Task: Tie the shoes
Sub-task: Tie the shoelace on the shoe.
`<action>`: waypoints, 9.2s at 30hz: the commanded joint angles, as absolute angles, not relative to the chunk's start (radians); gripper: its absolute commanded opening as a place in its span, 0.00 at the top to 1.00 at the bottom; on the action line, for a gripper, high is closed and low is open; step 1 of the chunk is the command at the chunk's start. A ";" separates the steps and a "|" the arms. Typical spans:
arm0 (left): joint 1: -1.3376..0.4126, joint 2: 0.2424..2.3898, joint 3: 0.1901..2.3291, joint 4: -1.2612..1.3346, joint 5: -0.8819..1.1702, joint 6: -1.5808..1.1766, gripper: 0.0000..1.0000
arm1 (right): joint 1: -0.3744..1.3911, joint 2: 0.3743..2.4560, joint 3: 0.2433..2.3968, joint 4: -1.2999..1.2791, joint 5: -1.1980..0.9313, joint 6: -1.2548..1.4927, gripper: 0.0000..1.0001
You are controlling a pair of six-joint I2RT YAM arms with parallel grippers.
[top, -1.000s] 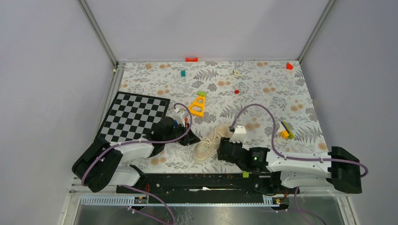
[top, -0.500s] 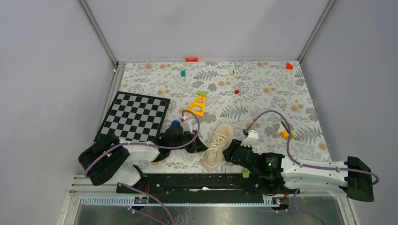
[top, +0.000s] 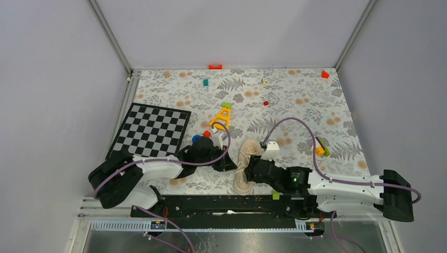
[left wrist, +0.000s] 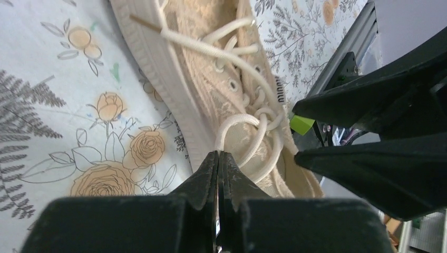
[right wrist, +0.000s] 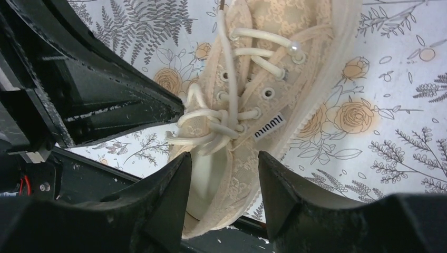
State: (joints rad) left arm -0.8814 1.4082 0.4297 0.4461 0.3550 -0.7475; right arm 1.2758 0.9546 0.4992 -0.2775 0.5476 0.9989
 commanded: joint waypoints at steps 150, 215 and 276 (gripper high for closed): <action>-0.875 1.413 0.567 0.357 0.421 -0.613 1.00 | 1.333 1.145 0.656 -0.269 0.647 0.597 0.40; -0.708 1.133 0.355 0.226 0.212 -0.617 1.00 | 1.341 0.945 0.471 -0.535 0.837 0.910 1.00; -0.940 1.616 0.988 0.117 0.333 -0.678 0.43 | 1.227 0.792 0.393 -0.534 0.722 1.029 1.00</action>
State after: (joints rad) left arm -0.9375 1.5379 0.8780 0.1509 0.2832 -0.7086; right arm 1.2346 0.7994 0.3893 -0.5472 0.6895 1.0393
